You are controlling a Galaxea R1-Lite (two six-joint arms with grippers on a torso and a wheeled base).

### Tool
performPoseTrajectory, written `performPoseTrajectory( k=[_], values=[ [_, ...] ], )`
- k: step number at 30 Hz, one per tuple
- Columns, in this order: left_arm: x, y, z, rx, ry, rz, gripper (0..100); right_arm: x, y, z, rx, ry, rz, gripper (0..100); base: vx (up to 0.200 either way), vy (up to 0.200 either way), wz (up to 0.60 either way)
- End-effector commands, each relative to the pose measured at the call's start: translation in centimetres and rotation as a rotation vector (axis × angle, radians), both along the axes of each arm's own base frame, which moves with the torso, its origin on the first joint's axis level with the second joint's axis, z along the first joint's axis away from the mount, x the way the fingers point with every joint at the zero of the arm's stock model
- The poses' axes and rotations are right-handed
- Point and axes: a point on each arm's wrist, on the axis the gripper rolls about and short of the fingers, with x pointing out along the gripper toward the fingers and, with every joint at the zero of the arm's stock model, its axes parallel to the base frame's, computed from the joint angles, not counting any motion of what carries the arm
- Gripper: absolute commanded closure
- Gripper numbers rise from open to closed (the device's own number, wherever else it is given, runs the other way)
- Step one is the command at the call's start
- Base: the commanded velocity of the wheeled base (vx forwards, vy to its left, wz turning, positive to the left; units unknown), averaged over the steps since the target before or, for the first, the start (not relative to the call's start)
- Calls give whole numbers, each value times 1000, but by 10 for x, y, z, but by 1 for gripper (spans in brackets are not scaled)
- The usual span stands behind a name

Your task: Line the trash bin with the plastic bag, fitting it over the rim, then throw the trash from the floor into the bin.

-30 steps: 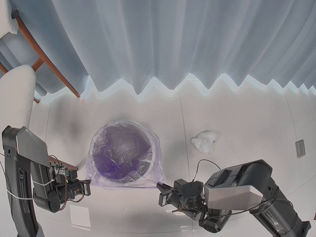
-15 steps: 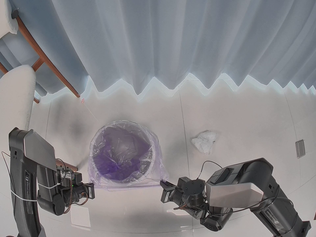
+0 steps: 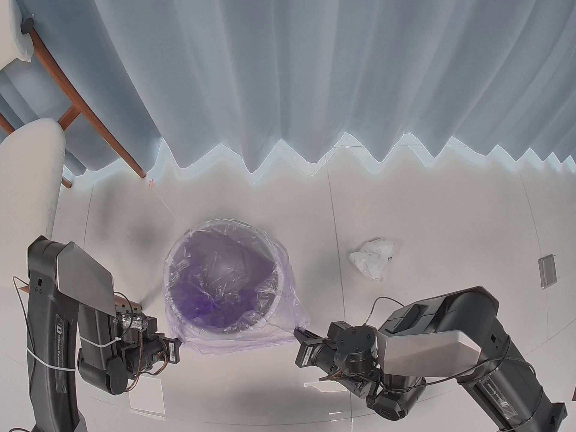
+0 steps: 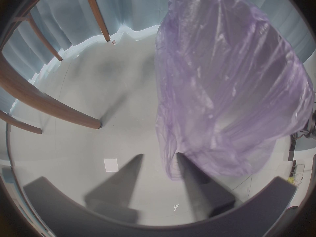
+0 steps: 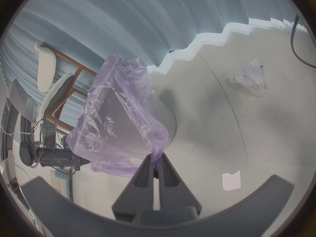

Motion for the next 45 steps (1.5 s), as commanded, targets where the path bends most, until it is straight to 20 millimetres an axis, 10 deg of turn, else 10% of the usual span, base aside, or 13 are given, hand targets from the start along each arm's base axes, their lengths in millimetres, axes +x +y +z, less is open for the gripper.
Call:
performPoseTrajectory(
  k=[1, 13, 14, 23, 31, 35, 45],
  values=[
    [2, -3, 0, -4, -7, -3, 0, 0, 1, 2, 13, -12, 3, 100, 0, 0, 0],
    [-63, 0, 83, -110, -65, 69, 0, 1, 1, 3, 17, -8, 14, 100, 0, 0, 0],
    [-64, 1, 99, -135, -134, 76, 0, 1, 1, 3, 16, -7, 14, 0, 0, 0, 0],
    [-95, 2, 190, -344, -550, 77, 0, 0, 2, 2, 28, -1, 10, 0, 0, 0, 0],
    [-140, 7, 230, -431, -728, 54, 0, -1, 2, 2, 27, -2, 12, 0, 0, 0, 0],
    [-166, -6, 262, -519, -878, -188, 0, -6, 1, 7, 7, -14, -15, 0, 0, 0, 0],
    [-146, -30, 367, -631, -988, -337, 0, -46, -6, 58, 74, 31, 36, 0, 0, 0, 0]
  ],
)
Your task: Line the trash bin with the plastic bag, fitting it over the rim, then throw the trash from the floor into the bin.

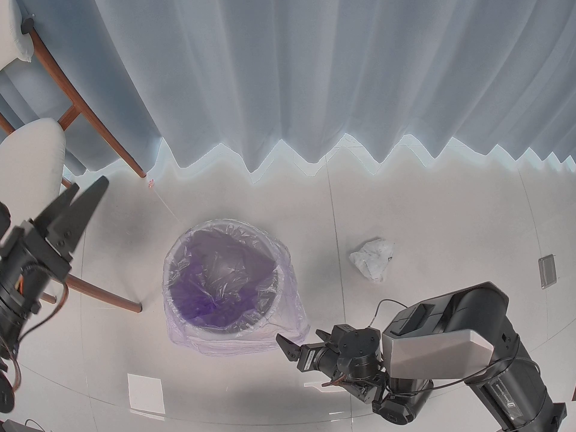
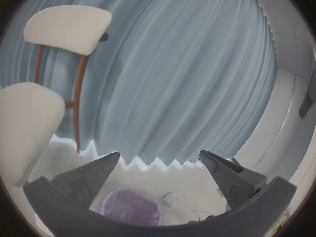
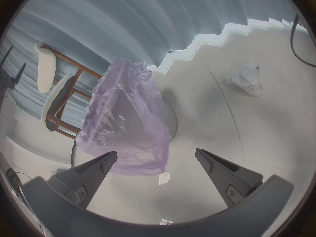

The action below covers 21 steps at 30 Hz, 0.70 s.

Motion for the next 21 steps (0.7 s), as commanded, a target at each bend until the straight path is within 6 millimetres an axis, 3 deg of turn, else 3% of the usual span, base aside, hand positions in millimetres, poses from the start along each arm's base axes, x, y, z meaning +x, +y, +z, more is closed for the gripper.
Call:
performPoseTrajectory(
  k=[1, 3, 7, 12, 16, 17, 18, 21],
  values=[
    [-5, -14, 82, -83, -116, -137, 0, -34, -3, 50, 91, 15, 51, 0, 0, 0, 0],
    [-6, -13, 99, -153, -67, -166, 0, -42, -5, 58, 115, 41, 110, 0, 0, 0, 0],
    [-17, -9, 102, -228, 32, -229, 0, -43, -4, 45, 91, 67, 128, 0, 0, 0, 0],
    [-26, 0, 104, -217, 62, -193, 0, -17, 16, 32, 121, 3, 78, 0, 0, 0, 0],
    [-27, 1, 107, -217, 49, -191, 0, 13, 16, 11, 59, -50, 7, 0, 0, 0, 0],
    [-27, 1, 107, -217, 49, -191, 0, 13, 16, 11, 59, -50, 7, 0, 0, 0, 0],
    [-27, 1, 107, -214, 52, -196, 0, 25, 14, -2, 13, -68, -12, 0, 0, 0, 0],
    [-26, 1, 106, -211, 58, -198, 0, 34, 13, -8, -13, -89, -26, 0, 0, 0, 0]
  ],
)
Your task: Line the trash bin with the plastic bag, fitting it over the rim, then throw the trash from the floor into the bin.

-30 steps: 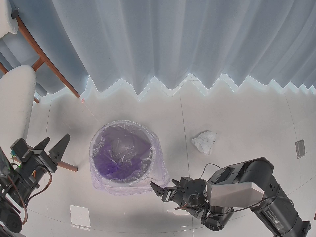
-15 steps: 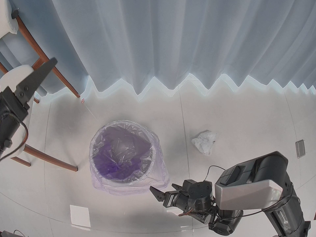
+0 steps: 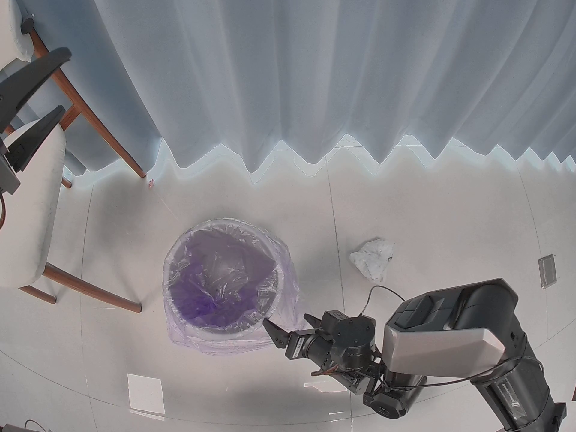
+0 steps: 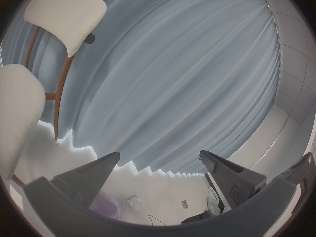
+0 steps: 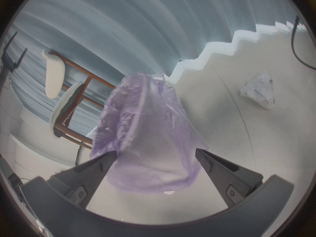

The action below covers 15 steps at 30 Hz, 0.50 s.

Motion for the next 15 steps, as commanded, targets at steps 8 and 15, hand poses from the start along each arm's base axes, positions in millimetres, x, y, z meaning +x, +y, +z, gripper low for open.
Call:
performPoseTrajectory(
  k=[8, 15],
  values=[
    [-7, 4, 6, -10, -24, 2, 0, 32, -14, -39, -95, -68, -61, 0, 0, 0, 0],
    [-7, 4, 5, -9, -21, -1, 0, 39, -15, -26, -71, -99, -17, 0, 0, 0, 0]
  ],
)
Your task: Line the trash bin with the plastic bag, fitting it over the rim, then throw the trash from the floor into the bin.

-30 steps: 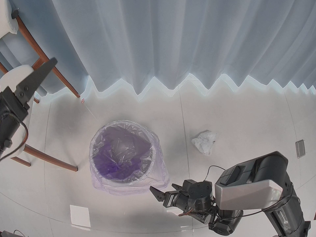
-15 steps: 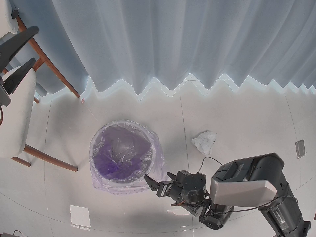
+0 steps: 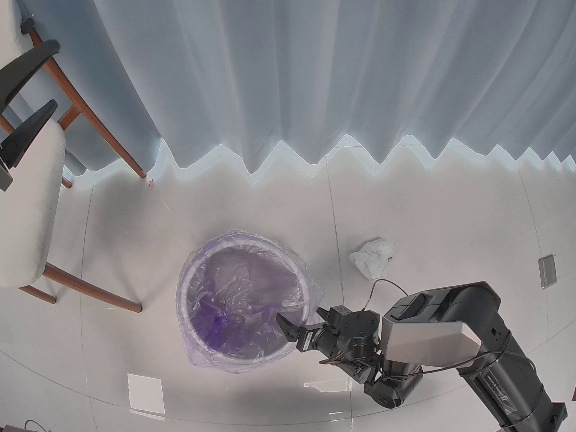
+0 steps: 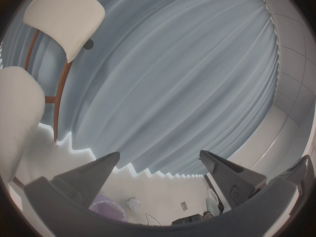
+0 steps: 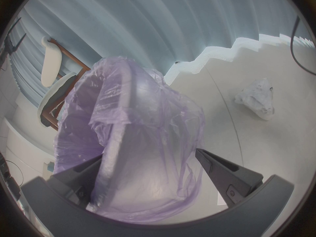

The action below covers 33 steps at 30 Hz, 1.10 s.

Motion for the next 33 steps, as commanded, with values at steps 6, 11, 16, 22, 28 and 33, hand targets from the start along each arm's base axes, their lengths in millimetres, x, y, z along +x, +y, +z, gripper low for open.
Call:
performPoseTrajectory(
  k=[6, 11, 16, 22, 28, 33],
  values=[
    [0, 0, -1, 1, 4, -4, 0, -3, 14, 58, 114, -107, 72, 0, 0, 0, 0],
    [3, -1, -3, 6, 20, 5, 0, -17, 15, 95, 154, -149, 113, 0, 0, 0, 0],
    [11, 1, -12, 35, 101, 33, 0, -47, -4, 121, 148, -119, 132, 0, 0, 0, 0],
    [25, -8, -70, 225, 465, 16, 0, -89, -49, 113, 39, 31, 120, 0, 0, 0, 0],
    [45, -12, -92, 273, 546, 28, 0, -116, -64, 141, 48, -7, 131, 0, 0, 0, 0],
    [53, -11, -112, 291, 623, 48, 0, -166, -71, 228, 388, -133, 314, 0, 0, 0, 0]
  ],
)
